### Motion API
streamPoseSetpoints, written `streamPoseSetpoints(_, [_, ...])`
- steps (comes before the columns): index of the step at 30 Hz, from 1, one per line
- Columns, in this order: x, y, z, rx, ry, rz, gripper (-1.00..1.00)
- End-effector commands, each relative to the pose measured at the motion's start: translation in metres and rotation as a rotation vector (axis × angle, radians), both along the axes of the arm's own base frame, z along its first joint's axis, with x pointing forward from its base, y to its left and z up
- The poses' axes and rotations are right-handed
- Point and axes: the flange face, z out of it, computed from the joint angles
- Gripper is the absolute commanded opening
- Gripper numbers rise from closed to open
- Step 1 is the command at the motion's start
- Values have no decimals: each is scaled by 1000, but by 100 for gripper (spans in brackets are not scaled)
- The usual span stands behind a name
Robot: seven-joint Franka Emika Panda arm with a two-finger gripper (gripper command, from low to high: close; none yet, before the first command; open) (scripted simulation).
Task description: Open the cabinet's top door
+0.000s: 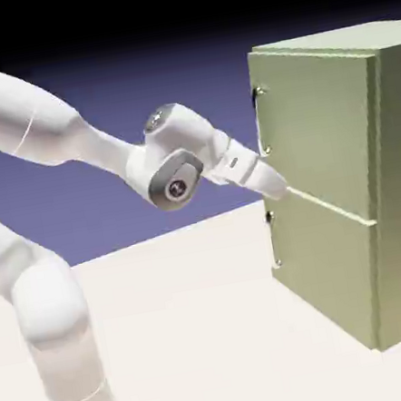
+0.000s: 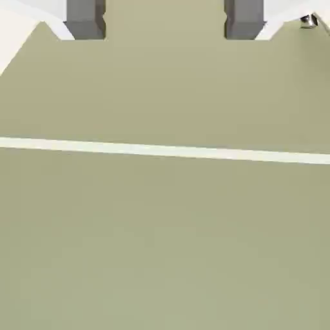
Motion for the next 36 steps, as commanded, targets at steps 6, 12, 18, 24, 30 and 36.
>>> streamPoseSetpoints(6, [-4,-6,40,26,-98,-37,0])
streamPoseSetpoints(12, [-12,-5,74,47,-195,-64,0])
streamPoseSetpoints(18, [-22,2,100,61,-290,-81,0])
streamPoseSetpoints(24, [-31,16,119,69,-380,-89,0])
streamPoseSetpoints(30, [-38,35,128,71,-464,-90,0])
streamPoseSetpoints(36, [-40,60,128,67,-540,-85,0])
